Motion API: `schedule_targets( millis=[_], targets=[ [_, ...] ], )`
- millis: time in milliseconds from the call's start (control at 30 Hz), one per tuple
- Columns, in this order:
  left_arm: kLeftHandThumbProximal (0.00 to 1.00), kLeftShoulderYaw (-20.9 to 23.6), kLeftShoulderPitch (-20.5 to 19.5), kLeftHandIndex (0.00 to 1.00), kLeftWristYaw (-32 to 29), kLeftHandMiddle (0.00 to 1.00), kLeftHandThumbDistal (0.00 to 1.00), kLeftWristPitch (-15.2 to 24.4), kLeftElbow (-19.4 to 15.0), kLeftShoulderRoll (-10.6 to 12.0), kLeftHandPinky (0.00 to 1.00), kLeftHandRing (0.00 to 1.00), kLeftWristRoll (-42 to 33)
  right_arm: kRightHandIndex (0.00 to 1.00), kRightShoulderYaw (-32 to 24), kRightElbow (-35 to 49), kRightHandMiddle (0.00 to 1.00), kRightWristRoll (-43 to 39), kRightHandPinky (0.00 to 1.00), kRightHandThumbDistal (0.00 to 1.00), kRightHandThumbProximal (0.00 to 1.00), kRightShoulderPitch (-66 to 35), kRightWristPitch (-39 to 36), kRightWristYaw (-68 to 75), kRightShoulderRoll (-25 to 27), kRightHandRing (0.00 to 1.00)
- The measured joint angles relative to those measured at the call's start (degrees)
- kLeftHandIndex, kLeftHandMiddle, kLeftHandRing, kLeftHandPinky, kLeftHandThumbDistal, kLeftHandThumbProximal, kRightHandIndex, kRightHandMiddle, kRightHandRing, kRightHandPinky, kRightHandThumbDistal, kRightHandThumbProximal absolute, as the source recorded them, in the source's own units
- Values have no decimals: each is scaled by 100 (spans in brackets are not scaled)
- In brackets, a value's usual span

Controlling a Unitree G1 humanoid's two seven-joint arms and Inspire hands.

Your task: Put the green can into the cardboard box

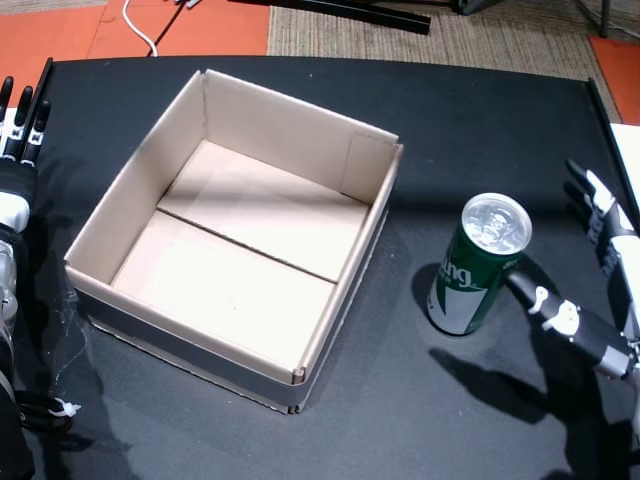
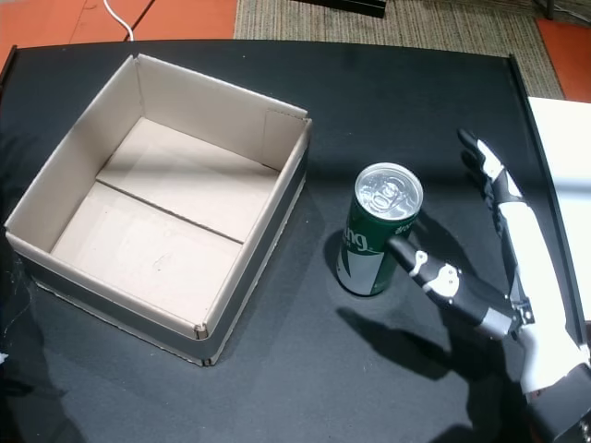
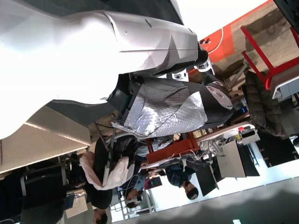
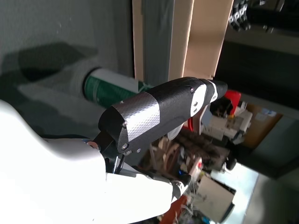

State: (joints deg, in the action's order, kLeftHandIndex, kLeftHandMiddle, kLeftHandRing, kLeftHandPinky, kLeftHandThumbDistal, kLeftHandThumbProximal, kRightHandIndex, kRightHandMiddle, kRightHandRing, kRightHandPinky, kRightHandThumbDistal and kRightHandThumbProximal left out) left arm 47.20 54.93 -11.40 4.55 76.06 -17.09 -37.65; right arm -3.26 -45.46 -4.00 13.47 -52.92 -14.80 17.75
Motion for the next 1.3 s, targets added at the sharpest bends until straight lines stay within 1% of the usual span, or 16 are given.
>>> schedule_targets(
  millis=[133, 233, 267, 367, 433, 500, 600, 733, 800, 900, 967, 1033, 1100, 1167, 1233, 1300],
  targets=[
    [76, 8, 0, 42, 2, 46, 0, 0, 0, 0, 80, 56, -1, 100, -64, 7, 100, -334, 100, 100, 55, 67, 283, -458, -4, 100],
    [74, -2, 0, 45, 7, 50, 0, 0, 0, 1, 82, 60, 1, 100, -88, -47, 100, -369, 100, 100, 57, 238, 430, -635, 24, 100],
    [74, -6, 0, 45, 11, 50, 0, 2, 0, 1, 83, 60, 1, 100, -90, -85, 100, -358, 100, 100, 58, 318, 442, -667, 44, 100],
    [73, -7, 0, 43, 11, 48, 0, 14, 0, 1, 81, 59, 1, 100, -88, -393, 100, -212, 100, 100, 60, 654, 418, -726, 129, 100],
    [76, -6, 0, 39, 10, 44, 0, 16, 0, 1, 79, 55, 1, 100, -79, -623, 100, -52, 100, 100, 60, 844, 379, -710, 171, 100],
    [78, -7, 0, 38, 15, 43, 0, 22, 0, -1, 78, 53, 2, 100, -39, -866, 100, 105, 100, 100, 61, 1022, 359, -691, 199, 100],
    [80, -6, 0, 38, 18, 42, 0, 33, 0, 0, 77, 53, 1, 100, 16, -1183, 100, 278, 100, 100, 58, 1295, 376, -677, 208, 100],
    [79, -6, 0, 37, 16, 42, 1, 38, 0, 0, 75, 53, 1, 100, 55, -1464, 100, 399, 100, 100, 60, 1511, 439, -710, 208, 100],
    [78, -1, 0, 38, 23, 43, 0, 38, 0, 0, 76, 54, 1, 100, 87, -1551, 100, 462, 100, 100, 59, 1598, 463, -727, 208, 100],
    [77, 0, 0, 39, 40, 44, 1, 38, 0, 0, 78, 55, 1, 100, 153, -1629, 100, 535, 100, 100, 63, 1713, 485, -725, 208, 100],
    [72, -1, 0, 40, 40, 44, 4, 38, 0, 0, 76, 53, 1, 100, 209, -1633, 100, 606, 100, 100, 63, 1771, 492, -717, 207, 100],
    [70, -1, 0, 44, 48, 47, 4, 38, 0, 0, 78, 56, 1, 100, 244, -1633, 100, 657, 100, 100, 65, 1792, 516, -703, 207, 100],
    [70, -2, 0, 48, 68, 51, 2, 40, 0, 0, 81, 60, 1, 100, 273, -1634, 100, 729, 100, 100, 63, 1793, 523, -666, 208, 100],
    [70, -1, 0, 49, 58, 53, 0, 39, 0, 0, 82, 62, 1, 100, 300, -1637, 100, 787, 100, 100, 62, 1800, 525, -655, 208, 100],
    [69, 1, 0, 48, 39, 51, 0, 39, 0, 0, 81, 61, 1, 100, 321, -1697, 100, 851, 100, 100, 64, 1845, 537, -669, 208, 100],
    [69, 5, 0, 46, 19, 50, 0, 39, 0, 0, 81, 61, 0, 100, 374, -1768, 100, 889, 100, 100, 63, 1895, 562, -687, 208, 100]
  ],
)
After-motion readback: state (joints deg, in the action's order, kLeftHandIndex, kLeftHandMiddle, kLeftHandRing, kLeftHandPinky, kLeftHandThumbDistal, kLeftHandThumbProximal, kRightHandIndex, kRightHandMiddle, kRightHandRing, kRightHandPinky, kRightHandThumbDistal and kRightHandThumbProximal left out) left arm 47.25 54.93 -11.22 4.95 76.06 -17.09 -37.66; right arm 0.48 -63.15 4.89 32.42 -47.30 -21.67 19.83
